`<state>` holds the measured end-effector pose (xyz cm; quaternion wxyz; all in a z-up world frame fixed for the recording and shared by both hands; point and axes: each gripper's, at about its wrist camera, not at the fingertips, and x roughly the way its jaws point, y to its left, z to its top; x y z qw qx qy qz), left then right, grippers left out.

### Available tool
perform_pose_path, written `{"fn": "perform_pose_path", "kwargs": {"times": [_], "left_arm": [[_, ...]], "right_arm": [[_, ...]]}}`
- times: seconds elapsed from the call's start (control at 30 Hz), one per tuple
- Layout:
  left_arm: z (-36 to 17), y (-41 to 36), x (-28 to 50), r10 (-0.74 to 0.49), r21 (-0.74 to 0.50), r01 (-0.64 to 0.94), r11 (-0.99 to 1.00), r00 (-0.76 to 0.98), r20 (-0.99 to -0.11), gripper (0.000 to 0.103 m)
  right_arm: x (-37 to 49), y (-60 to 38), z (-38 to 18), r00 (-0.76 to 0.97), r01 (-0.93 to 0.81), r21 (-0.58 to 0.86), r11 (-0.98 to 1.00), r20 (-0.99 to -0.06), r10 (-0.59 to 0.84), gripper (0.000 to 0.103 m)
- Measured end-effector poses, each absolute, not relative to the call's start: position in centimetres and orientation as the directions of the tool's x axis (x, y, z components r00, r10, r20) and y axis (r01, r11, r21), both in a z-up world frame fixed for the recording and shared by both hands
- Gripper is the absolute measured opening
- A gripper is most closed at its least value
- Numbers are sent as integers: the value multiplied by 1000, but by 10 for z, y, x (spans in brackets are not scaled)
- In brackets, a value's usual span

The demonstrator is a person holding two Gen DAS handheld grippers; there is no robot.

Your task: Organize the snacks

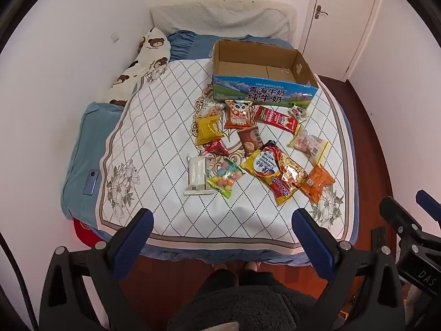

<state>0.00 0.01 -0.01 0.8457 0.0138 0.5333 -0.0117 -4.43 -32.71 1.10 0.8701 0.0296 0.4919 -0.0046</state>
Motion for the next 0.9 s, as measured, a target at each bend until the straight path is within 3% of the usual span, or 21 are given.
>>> {"fn": "perform_pose_path", "kwargs": {"times": [0.9], "left_arm": [[-9, 1, 10, 6, 18, 25, 1000, 429, -903, 103]], "right_arm": [[-28, -322, 3, 507, 45, 30, 999, -862, 3, 103]]}}
